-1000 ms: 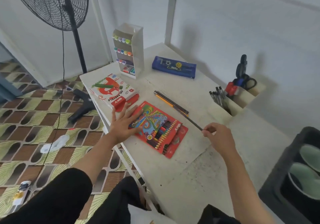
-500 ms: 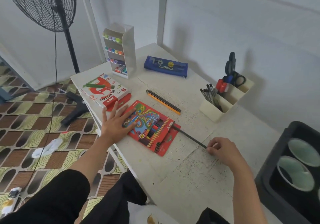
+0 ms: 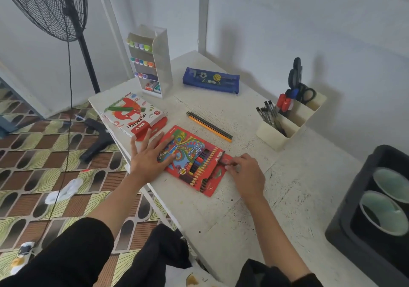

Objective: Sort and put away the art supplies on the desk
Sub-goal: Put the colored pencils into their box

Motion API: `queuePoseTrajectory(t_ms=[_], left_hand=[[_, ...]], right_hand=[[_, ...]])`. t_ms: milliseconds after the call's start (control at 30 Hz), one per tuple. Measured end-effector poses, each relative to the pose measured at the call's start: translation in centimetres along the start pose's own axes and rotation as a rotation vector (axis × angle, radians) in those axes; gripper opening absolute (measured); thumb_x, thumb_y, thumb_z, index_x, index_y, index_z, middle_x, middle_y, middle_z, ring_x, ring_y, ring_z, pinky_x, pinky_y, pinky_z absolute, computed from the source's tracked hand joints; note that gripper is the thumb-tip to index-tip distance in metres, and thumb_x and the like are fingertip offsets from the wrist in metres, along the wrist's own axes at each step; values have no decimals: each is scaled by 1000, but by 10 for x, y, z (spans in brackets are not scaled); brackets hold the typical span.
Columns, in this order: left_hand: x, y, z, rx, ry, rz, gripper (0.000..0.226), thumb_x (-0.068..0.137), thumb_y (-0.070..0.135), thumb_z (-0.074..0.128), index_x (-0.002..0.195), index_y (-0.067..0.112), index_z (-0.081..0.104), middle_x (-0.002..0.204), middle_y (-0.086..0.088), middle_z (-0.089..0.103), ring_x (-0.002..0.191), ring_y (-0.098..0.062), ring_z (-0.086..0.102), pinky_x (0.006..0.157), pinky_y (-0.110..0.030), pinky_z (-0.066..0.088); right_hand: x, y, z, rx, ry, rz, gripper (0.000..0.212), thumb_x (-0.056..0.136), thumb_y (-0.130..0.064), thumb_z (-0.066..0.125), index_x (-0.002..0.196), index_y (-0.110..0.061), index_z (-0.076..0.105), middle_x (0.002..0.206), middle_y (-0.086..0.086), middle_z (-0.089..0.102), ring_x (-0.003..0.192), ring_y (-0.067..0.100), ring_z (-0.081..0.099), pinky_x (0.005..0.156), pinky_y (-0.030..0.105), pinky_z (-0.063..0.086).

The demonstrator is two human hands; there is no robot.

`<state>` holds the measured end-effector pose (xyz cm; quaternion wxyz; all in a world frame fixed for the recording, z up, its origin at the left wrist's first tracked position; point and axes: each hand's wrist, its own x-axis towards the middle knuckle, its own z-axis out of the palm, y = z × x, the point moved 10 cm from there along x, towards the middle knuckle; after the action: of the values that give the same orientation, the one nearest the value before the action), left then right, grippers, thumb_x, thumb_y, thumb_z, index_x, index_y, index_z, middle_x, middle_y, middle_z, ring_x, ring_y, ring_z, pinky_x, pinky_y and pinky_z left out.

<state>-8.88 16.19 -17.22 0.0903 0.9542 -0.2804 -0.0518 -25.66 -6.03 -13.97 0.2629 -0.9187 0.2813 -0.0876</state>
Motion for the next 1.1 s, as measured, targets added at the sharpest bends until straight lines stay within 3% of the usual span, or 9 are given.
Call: queuePoseTrajectory(t_ms=[133,233,333,433,567,733,867,967,1100], left_hand=[[0,-2,-1,-29,8,-2,81,69,83,2,144,53,9,159,13,10,145,-12,-15,112,-51,-21],[0,-1,-2,-50,14,-8,80,69,83,5,143,55,12,158,14,11,145,-10,-14,111,-51,-21],[1,-1,-2,-57,11,-8,78,69,82,6,142,55,11,158,14,11,145,-10,-13,111,-51,-21],[1,-1,-2,-63,16,-2,77,71,82,7,142,56,11,158,14,12,145,-10,-12,111,-51,-21],[1,-2,-2,-59,28,3,75,73,81,7,143,55,11,158,13,14,146,-10,-10,112,-49,-22],[0,-2,-2,-43,37,-2,72,74,80,6,142,56,9,157,14,14,146,-9,-10,112,-48,-23],[-1,-1,-2,-30,17,-15,72,73,80,4,142,57,5,158,15,11,145,-8,-12,111,-48,-23],[0,-2,-1,-32,9,-14,73,72,81,4,141,57,4,158,16,10,145,-8,-13,111,-49,-23],[1,-2,-2,-57,26,6,89,63,90,-8,143,55,10,157,15,12,146,-9,-10,110,-48,-25]], right_hand=[[7,2,10,138,15,26,18,84,-33,68,100,-26,70,96,-9,51,93,8,47,56,16,34],[4,23,6,392,23,89,17,80,-22,74,96,-18,72,98,-4,54,93,12,52,70,16,42],[-3,36,4,499,34,116,10,77,-11,75,85,-17,73,98,-1,56,86,9,54,69,7,41],[1,33,8,461,17,99,10,76,-13,76,82,-21,74,99,-4,56,92,10,55,72,12,43],[12,13,12,226,0,45,10,78,-27,75,88,-31,74,101,-12,53,96,7,51,67,27,48],[17,4,16,152,-21,29,13,79,-32,73,92,-31,74,100,-16,54,92,4,52,62,24,47],[30,13,9,266,-38,40,7,76,-30,77,82,-28,73,96,-13,58,74,0,50,62,22,43],[52,0,-1,246,-39,-53,7,80,-28,73,86,-23,72,95,-9,60,69,2,48,64,26,46],[90,-43,-4,136,-74,-196,7,86,-25,67,91,-23,72,92,-8,60,76,9,56,62,26,44]])
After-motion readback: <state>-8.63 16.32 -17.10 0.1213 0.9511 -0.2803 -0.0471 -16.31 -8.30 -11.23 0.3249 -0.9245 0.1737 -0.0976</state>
